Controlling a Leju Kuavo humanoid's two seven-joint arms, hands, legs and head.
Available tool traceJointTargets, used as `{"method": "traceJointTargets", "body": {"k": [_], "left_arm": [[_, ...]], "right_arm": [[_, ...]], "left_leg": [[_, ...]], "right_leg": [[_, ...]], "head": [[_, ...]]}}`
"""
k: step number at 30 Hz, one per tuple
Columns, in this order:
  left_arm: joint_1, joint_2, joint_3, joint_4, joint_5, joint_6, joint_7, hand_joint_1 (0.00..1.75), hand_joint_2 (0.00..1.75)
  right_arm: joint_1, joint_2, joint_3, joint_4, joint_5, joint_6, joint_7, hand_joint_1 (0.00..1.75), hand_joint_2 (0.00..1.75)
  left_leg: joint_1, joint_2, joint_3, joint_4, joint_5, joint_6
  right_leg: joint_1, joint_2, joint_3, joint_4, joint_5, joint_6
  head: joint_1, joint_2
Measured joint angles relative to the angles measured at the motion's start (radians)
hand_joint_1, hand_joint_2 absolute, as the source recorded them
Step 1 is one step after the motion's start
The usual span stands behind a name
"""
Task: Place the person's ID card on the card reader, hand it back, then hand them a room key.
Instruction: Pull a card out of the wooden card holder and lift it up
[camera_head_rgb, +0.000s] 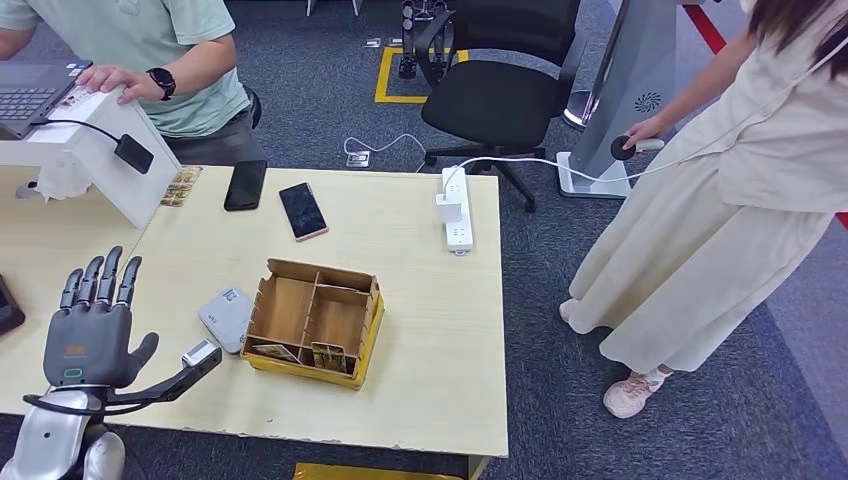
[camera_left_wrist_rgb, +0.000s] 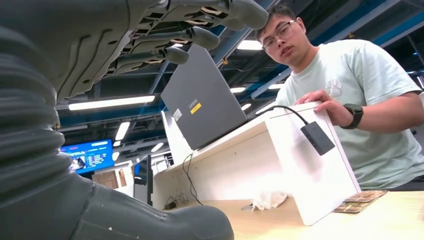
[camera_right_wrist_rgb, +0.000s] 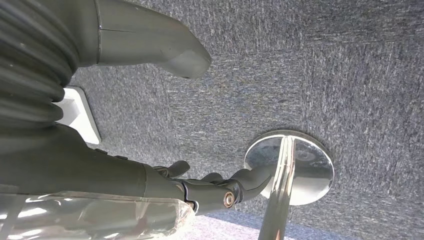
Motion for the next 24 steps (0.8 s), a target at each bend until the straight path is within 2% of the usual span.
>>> {"method": "traceJointTargets", "body": {"k": [6, 12, 17, 24], "left_arm": [[0.048, -0.005, 0.001, -0.041, 0.042, -0.02, -0.055, 0.0, 1.75], [0.132, -0.02, 0.001, -0.108, 0.093, -0.05, -0.131, 0.0, 1.75], [0.199, -0.036, 0.001, -0.17, 0.085, -0.056, -0.14, 0.0, 1.75], [0.246, -0.061, -0.015, -0.207, 0.003, 0.0, -0.137, 0.0, 1.75]], "right_arm": [[-0.001, 0.0, -0.014, 0.0, 0.005, 0.0, -0.01, 0.0, 1.75], [-0.002, 0.001, -0.035, 0.0, 0.007, -0.001, -0.017, 0.0, 1.75], [-0.003, 0.001, -0.047, -0.003, 0.005, -0.001, -0.017, 0.0, 1.75], [-0.003, 0.002, -0.048, -0.003, -0.006, -0.003, -0.017, 0.0, 1.75]], "left_leg": [[0.0, 0.0, 0.0, 0.0, 0.0, 0.0], [0.0, 0.0, 0.0, 0.0, -0.001, 0.001], [0.0, 0.0, 0.0, 0.0, -0.002, 0.001], [0.0, 0.0, 0.0, 0.0, -0.002, 0.001]], "right_leg": [[0.0, 0.0, 0.0, 0.0, 0.0, 0.0], [0.0, 0.0, 0.0, 0.0, 0.0, 0.001], [0.0, 0.0, 0.0, 0.0, -0.001, 0.001], [0.0, 0.0, 0.0, 0.0, -0.001, 0.001]], "head": [[0.0, 0.0], [0.0, 0.0], [0.0, 0.0], [0.0, 0.0]]}}
